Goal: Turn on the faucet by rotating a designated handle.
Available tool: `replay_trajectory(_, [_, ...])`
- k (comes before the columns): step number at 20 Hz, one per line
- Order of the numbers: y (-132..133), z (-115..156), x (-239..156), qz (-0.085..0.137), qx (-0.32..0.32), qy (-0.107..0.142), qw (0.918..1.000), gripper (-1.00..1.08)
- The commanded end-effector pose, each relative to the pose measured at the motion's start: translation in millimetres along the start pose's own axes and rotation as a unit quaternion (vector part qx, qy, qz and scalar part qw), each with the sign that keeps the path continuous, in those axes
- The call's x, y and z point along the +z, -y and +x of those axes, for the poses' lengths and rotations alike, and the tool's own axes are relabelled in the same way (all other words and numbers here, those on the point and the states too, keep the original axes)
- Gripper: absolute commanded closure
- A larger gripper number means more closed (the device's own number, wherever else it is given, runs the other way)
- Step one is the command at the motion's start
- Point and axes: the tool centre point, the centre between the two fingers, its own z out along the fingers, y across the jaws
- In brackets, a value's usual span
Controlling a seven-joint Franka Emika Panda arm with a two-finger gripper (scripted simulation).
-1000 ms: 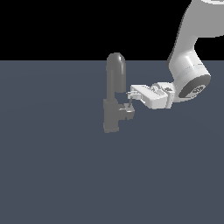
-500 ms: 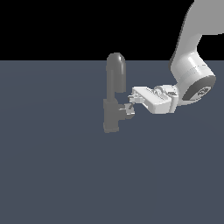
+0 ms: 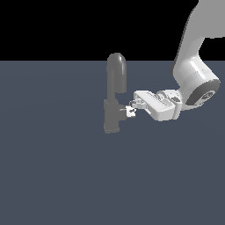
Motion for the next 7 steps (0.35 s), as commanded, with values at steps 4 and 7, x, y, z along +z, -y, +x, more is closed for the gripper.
replay_trajectory(4, [-23, 50, 1, 0.002, 0.02, 0.005, 0.9998, 1.08])
replay_trajectory(7, [-29, 63, 1, 0.002, 0.023, 0.006, 0.9997, 1.08])
